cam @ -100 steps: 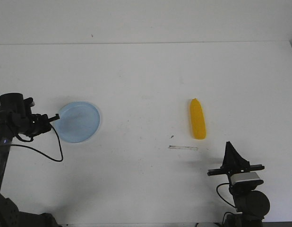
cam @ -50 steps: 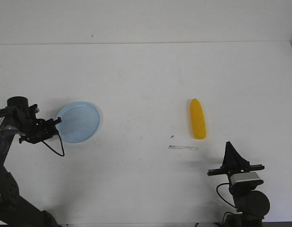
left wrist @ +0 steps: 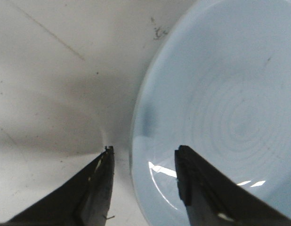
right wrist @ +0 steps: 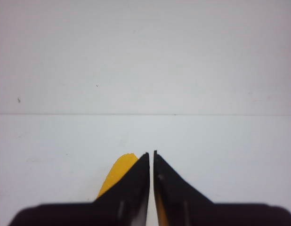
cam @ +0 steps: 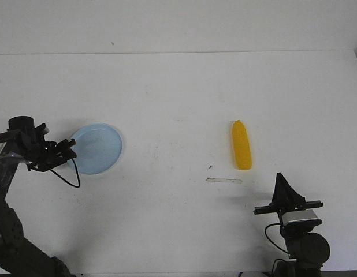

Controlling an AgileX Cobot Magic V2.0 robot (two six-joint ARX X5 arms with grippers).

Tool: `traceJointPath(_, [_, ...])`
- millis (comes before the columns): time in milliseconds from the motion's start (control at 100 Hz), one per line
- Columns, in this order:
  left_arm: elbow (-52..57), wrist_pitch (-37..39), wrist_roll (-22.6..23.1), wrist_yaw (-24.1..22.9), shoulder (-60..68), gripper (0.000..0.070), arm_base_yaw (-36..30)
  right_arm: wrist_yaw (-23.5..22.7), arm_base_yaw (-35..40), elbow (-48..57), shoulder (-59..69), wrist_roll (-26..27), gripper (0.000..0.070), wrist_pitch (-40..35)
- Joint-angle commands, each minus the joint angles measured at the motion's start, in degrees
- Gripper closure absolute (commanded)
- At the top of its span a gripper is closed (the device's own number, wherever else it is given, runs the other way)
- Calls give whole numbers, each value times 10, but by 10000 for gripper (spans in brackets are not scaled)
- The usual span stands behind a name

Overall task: Place corn on plate with both arms
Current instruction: 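Push the blue plate with the left gripper toward the yellow corn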

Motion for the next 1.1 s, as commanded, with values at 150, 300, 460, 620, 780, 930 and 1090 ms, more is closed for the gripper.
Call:
traceJointPath(150, [11, 10, -14, 7, 18, 444, 2, 0, 0, -1, 1, 0, 685, 6])
traceJointPath(300, [11, 9, -14, 14, 28, 445, 1, 0, 0, -1, 1, 0, 685, 6])
traceJointPath(460, [11, 16, -14, 32, 30, 445, 1, 0, 0, -1, 1, 0, 685, 6])
traceJointPath(620, [11, 22, -15, 32, 33, 466, 1, 0, 0, -1, 1, 0, 685, 6])
traceJointPath(780, [11, 22, -15, 33, 45, 571, 1, 0, 0, -1, 1, 0, 685, 6])
traceJointPath(930, [11, 23, -15, 34, 47, 655, -2, 0, 0, -1, 1, 0, 685, 6])
traceJointPath(1090, [11, 22, -16, 36, 47, 700, -2, 0, 0, -1, 1, 0, 685, 6])
